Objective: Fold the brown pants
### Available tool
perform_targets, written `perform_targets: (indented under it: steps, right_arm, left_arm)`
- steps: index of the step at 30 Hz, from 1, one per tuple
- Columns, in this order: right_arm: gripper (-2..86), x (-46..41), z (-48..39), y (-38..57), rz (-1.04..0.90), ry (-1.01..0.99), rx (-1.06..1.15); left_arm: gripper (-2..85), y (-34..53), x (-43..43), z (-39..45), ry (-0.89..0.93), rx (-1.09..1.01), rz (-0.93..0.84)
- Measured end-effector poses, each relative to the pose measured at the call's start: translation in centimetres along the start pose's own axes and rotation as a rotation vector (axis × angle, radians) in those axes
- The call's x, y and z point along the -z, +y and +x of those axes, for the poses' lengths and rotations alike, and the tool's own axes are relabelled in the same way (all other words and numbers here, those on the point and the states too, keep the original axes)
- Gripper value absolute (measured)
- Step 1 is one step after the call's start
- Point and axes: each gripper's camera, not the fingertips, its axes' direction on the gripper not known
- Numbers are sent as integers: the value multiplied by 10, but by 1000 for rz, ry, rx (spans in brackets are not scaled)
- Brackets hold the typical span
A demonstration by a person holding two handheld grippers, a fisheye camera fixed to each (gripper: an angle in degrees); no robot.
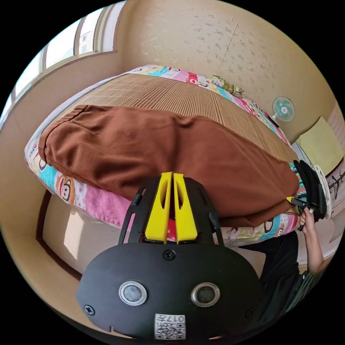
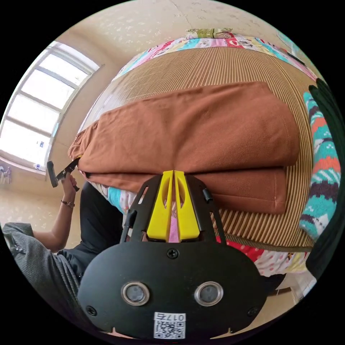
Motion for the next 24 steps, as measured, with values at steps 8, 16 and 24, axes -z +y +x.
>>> perform_targets:
  steps: [8, 16, 24]
  right_arm:
    - [124, 51, 73, 8, 236, -6, -342]
    - [21, 107, 31, -46, 246, 107, -77]
    - [15, 95, 106, 36, 75, -17, -343]
  left_arm:
    - [126, 19, -19, 62, 231, -286, -57]
    - [26, 21, -48, 87, 49, -534, -249]
    - [-5, 51, 19, 20, 178, -404, -103]
